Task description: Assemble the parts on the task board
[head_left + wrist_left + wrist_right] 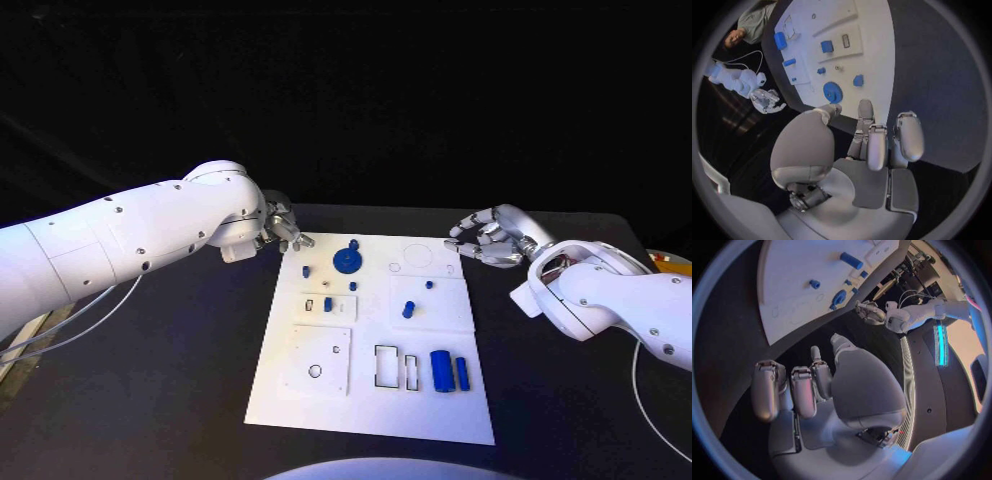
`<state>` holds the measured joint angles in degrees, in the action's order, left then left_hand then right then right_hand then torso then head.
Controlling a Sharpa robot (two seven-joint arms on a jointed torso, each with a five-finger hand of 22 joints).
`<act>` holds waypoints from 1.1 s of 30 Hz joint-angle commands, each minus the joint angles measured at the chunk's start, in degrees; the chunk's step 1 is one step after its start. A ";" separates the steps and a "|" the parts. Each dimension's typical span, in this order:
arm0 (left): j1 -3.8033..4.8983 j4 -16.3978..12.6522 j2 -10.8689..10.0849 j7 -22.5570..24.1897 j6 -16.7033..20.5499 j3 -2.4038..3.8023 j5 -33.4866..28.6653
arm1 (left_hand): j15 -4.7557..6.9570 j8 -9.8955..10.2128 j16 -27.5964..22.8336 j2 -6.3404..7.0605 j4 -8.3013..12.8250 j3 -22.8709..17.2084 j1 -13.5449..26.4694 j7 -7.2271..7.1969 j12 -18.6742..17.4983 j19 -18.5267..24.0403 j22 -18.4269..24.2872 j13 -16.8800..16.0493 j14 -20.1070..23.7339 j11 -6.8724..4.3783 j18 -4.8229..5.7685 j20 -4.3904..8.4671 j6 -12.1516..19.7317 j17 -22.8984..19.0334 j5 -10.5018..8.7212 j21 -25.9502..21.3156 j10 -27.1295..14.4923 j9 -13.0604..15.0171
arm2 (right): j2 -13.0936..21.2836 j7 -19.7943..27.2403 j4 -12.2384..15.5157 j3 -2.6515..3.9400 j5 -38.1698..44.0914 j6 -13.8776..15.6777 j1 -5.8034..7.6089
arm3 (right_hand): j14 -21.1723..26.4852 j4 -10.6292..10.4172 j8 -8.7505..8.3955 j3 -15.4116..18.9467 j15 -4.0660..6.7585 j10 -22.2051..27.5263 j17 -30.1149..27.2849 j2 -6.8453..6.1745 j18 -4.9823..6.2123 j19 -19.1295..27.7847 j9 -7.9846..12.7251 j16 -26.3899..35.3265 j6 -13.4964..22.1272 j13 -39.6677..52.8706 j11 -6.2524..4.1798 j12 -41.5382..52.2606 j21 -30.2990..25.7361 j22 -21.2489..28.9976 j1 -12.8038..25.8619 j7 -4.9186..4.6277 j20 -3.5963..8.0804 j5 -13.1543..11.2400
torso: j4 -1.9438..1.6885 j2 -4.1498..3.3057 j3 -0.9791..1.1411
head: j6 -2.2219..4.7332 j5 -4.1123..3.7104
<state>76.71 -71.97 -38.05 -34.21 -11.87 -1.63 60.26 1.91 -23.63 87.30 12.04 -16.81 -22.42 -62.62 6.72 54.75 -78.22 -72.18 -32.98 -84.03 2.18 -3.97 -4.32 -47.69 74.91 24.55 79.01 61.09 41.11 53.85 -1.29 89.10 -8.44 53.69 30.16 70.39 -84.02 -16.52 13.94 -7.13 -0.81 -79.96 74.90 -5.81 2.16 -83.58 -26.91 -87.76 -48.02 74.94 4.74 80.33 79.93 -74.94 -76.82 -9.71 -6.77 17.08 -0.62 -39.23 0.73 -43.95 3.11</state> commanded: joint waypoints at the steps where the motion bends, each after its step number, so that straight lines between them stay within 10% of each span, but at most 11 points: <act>1: -0.08 1.04 1.05 0.52 -3.23 -0.43 1.60 | -0.52 -0.52 0.09 0.32 -0.04 0.78 0.49 0.02 -0.29 -0.25 0.06 0.09 -4.59 0.15 -0.24 -0.08 0.29 10.84 -1.15 0.11 -0.37 -0.21 | -0.05 0.28 0.09 0.00 0.23 -0.51 -0.03 | -4.18 -0.08 0.36 0.06 0.26 0.30 7.31 0.13 0.56 0.19 -0.08 0.22 0.32 3.46 -0.01 -0.26 -0.18 -8.34 0.64 0.22 0.15 0.08 | 0.09 -0.02 -0.02 | -0.20 -0.06; 13: -0.68 3.45 3.02 -0.28 -8.08 -1.94 2.68 | -0.54 -0.88 0.11 0.09 -0.06 1.42 0.98 0.05 0.02 -0.55 -0.41 0.04 -4.59 0.16 -0.13 -0.17 0.39 10.85 -2.01 0.38 -0.13 -0.46 | -0.12 0.31 0.14 0.00 0.24 -0.53 -0.03 | -4.19 -0.05 0.46 0.03 0.26 0.30 7.31 0.19 0.54 0.14 -0.11 0.23 0.28 3.44 -0.03 -0.27 -0.14 -8.38 0.65 0.25 0.15 0.09 | 0.05 0.00 -0.02 | -0.53 -0.26; 33: -0.96 3.92 3.62 -0.02 -7.48 -2.23 1.37 | -0.41 -2.23 0.23 -2.07 0.06 0.84 -0.12 -0.15 0.72 -1.11 -1.34 -0.07 -4.65 -0.03 0.05 -0.16 -0.61 11.02 -1.79 0.97 0.21 -0.83 | -0.24 0.30 0.02 0.00 0.25 -0.56 -0.04 | -4.18 -0.02 0.52 -0.01 0.27 0.32 7.27 0.23 0.55 0.15 -0.12 0.24 0.28 3.41 -0.04 -0.30 -0.18 -8.37 0.63 0.26 0.16 0.11 | 0.06 0.05 0.03 | -0.72 -0.30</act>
<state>75.76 -68.04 -34.59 -34.47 -19.41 -3.88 62.21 1.92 -25.49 87.30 10.57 -16.75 -21.26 -62.87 6.51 55.26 -78.84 -73.44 -32.99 -84.03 2.26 -3.98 -4.52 -47.87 74.91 22.75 79.78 61.02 40.33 53.67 -1.29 89.10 -8.44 53.67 30.15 70.39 -84.02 -16.52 14.19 -7.13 -0.81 -79.96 74.95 -5.58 2.16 -83.58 -26.96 -87.76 -48.03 74.92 4.74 80.33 79.93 -74.92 -76.60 -9.71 -6.77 17.08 -0.57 -39.17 0.74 -44.64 2.84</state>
